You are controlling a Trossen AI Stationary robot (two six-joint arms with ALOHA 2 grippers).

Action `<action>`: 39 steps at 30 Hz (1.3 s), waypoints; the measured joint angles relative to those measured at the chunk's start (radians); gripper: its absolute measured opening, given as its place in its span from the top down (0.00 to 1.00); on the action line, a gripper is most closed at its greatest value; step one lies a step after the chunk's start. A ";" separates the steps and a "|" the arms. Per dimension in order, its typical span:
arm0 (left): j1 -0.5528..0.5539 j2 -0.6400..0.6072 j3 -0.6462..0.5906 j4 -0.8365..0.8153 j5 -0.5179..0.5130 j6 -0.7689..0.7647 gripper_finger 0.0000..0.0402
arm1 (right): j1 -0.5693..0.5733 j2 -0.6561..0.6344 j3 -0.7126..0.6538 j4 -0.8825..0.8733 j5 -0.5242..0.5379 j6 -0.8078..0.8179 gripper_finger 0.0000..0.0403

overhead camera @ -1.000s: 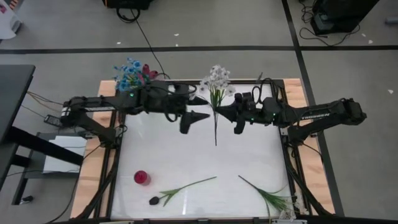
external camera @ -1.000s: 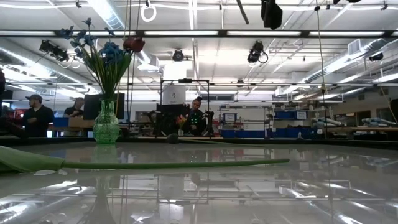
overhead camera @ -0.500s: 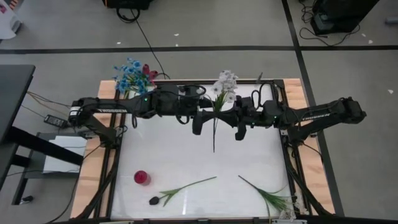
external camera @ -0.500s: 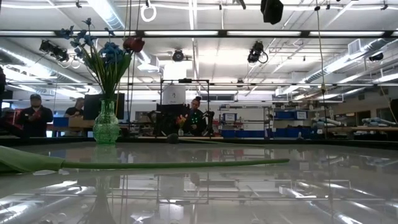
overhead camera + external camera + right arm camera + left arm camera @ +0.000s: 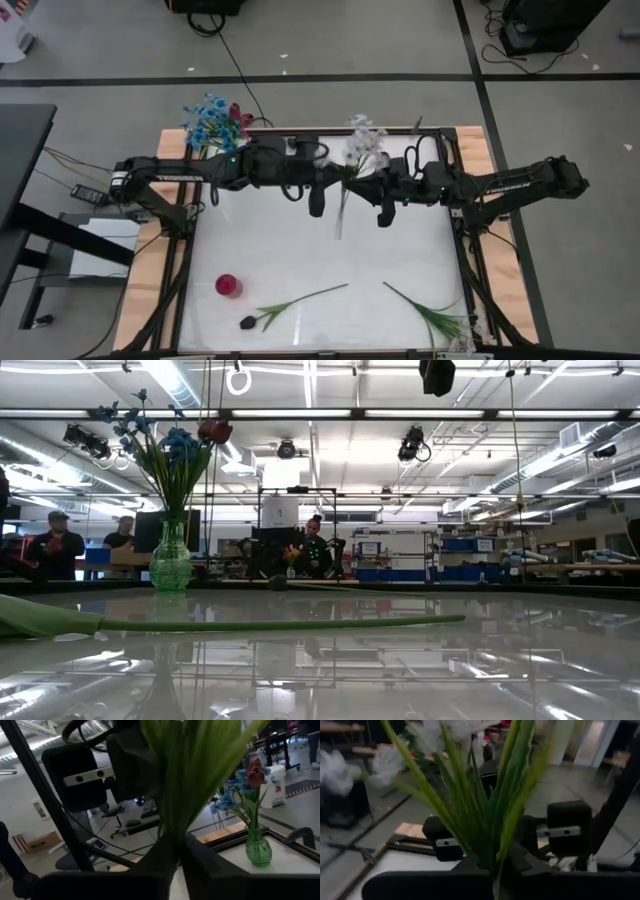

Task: Sort flowers into vase by color
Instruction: Put the top white flowers into the red vase

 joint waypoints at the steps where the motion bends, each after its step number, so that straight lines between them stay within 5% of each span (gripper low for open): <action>1: -0.008 -0.006 0.000 0.003 -0.003 0.035 0.98 | 0.000 0.000 0.000 -0.004 0.000 0.000 0.85; 9: -0.102 -0.148 0.000 -0.163 -0.187 0.136 0.99 | 0.032 -0.007 0.001 -0.048 0.020 0.025 0.62; 18: -0.253 -0.270 0.000 -0.283 -0.324 0.127 0.99 | 0.056 -0.007 0.001 -0.092 0.056 0.050 0.60; 24: -0.519 -0.355 -0.020 -0.480 -0.590 0.044 0.99 | 0.086 -0.007 0.000 -0.180 0.065 0.122 0.60; 32: -0.906 -0.420 -0.172 -0.489 -1.078 -0.079 0.99 | 0.169 -0.007 0.000 -0.207 0.143 0.165 0.60; 39: -1.171 -0.429 -0.228 -0.503 -1.250 -0.162 0.99 | 0.227 -0.007 0.000 -0.215 0.167 0.213 0.60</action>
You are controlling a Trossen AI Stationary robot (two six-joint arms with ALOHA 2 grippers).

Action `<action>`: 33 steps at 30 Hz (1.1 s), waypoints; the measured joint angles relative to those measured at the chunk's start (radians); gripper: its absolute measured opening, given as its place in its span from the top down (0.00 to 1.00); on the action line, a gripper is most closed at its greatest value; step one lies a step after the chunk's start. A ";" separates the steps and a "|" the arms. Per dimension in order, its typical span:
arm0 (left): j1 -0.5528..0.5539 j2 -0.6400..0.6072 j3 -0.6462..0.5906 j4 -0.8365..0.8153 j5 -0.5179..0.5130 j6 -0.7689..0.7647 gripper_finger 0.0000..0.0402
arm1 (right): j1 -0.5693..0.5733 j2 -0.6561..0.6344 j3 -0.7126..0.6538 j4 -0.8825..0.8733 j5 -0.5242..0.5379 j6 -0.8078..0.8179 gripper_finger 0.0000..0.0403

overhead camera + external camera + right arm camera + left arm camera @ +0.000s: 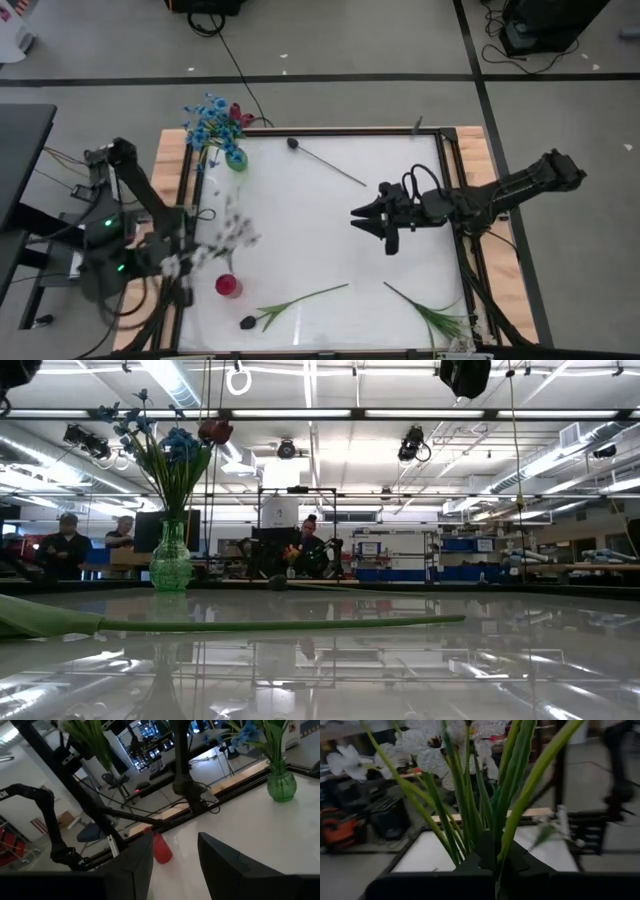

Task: Sort flowers into vase by color
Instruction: Put the top white flowers into the red vase

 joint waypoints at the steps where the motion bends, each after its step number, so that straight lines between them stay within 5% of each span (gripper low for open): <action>1: -0.033 0.001 -0.007 -0.007 -0.013 -0.017 0.99 | 0.005 0.000 0.000 -0.004 0.006 0.000 0.60; 8: -0.225 0.000 -0.127 -0.107 -0.257 -0.207 0.99 | 0.035 0.000 0.000 -0.006 0.030 0.061 0.60; 24: -0.259 -0.007 -0.285 -0.115 -0.261 -0.412 0.99 | 0.057 0.000 -0.001 0.020 0.054 0.089 0.60; 33: -0.261 -0.030 -0.170 -0.098 -0.240 -0.198 0.98 | 0.056 0.000 -0.001 0.030 0.054 0.089 0.60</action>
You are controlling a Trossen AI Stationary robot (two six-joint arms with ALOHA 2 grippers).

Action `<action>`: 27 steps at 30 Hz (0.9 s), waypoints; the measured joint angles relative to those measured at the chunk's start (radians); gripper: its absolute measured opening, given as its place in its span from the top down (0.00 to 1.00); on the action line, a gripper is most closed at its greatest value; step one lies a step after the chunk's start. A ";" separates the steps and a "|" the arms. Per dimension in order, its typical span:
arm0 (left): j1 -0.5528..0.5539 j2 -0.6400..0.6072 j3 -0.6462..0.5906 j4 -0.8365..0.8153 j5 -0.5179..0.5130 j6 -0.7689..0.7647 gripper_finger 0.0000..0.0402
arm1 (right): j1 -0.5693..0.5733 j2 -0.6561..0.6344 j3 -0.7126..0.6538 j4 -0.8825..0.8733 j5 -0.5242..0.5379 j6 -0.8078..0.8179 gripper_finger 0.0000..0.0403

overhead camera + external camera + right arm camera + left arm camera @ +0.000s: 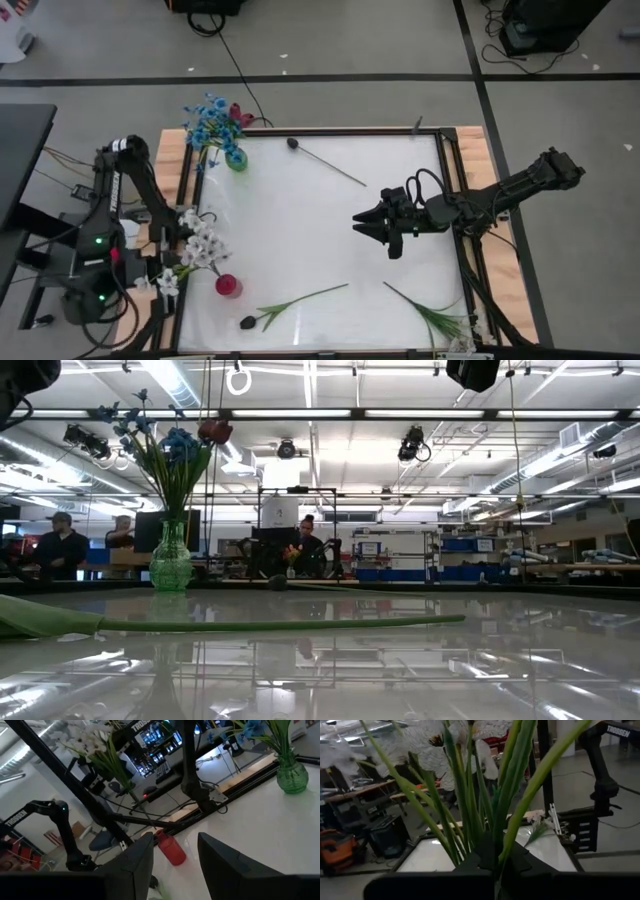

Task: Sort flowers into vase by color
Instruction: Put the top white flowers into the red vase

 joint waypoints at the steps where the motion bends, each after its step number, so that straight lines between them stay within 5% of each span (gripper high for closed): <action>1: -0.003 -0.008 0.001 -0.001 0.002 0.014 0.98 | 0.000 0.000 0.000 0.000 0.000 0.000 0.60; 15: -0.011 -0.021 -0.061 -0.218 0.030 -0.319 0.97 | 0.019 0.000 0.000 0.006 0.026 0.016 0.60; 27: -0.011 -0.033 -0.064 -0.087 0.048 -0.210 0.97 | 0.019 0.000 0.000 0.006 0.026 0.016 0.60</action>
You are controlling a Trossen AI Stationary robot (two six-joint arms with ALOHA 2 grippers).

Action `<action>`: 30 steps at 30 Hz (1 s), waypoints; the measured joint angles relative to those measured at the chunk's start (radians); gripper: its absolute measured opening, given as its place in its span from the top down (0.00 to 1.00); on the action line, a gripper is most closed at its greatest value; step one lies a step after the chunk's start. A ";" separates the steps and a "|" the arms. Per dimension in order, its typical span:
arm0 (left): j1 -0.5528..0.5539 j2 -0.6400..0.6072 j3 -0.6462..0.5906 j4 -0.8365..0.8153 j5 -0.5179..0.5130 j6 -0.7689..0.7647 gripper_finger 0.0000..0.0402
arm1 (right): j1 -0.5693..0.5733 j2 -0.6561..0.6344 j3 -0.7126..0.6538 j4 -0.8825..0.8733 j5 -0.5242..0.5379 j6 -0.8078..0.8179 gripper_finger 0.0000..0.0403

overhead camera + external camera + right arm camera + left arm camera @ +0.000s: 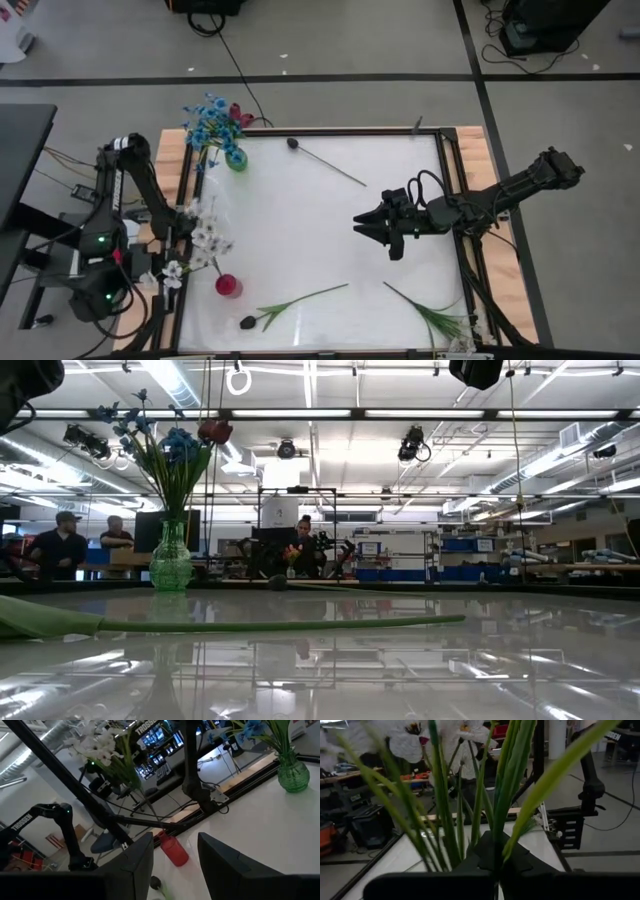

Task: Sort flowers into vase by color
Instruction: Put the top white flowers into the red vase

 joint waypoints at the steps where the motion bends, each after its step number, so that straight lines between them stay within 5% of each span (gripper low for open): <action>1: 0.000 -0.004 0.000 0.026 0.003 0.033 0.97 | 0.000 0.000 0.000 0.000 0.000 0.000 0.60; 12: 0.000 -0.020 -0.001 0.118 0.004 0.173 0.97 | 0.000 0.000 0.000 0.000 0.000 0.000 0.60; 30: 0.031 -0.017 -0.001 0.024 -0.002 0.076 0.97 | 0.008 0.000 0.000 0.000 0.000 0.009 0.60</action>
